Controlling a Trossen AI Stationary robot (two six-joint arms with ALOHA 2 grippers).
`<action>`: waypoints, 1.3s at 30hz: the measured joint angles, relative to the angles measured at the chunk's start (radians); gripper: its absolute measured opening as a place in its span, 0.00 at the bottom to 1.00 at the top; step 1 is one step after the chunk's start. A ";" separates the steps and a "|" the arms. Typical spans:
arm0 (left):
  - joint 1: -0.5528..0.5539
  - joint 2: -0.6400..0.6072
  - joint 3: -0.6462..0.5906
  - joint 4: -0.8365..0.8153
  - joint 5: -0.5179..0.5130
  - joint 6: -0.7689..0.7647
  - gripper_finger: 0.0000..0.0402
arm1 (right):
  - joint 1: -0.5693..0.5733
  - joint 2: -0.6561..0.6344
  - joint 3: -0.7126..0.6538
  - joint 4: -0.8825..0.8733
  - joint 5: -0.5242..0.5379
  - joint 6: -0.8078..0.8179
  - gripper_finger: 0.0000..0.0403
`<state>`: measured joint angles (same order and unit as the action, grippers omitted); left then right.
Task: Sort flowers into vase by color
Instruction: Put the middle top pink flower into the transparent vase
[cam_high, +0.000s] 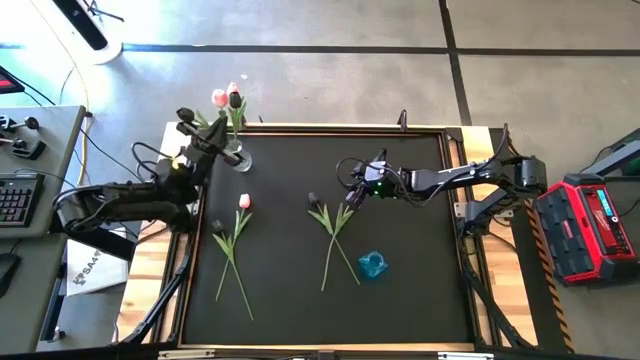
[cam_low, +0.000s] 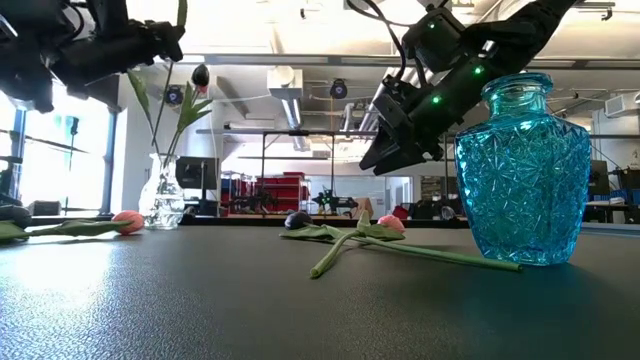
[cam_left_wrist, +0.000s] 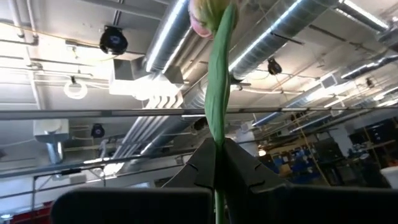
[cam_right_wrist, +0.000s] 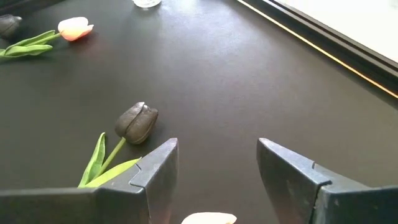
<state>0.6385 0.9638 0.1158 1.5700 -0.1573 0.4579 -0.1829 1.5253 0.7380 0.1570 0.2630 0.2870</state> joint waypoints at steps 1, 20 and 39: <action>0.015 0.000 0.000 0.000 0.016 -0.013 0.00 | 0.000 0.000 0.000 0.000 0.000 0.000 0.51; 0.134 0.152 0.066 -0.029 0.156 -0.143 0.00 | -0.005 0.000 0.000 0.007 0.000 -0.019 0.51; 0.133 0.193 0.066 -0.031 -0.001 -0.195 0.16 | -0.005 0.000 0.000 -0.004 0.000 -0.023 0.51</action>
<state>0.7712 1.1567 0.1814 1.5391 -0.1587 0.2630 -0.1883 1.5253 0.7380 0.1528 0.2630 0.2642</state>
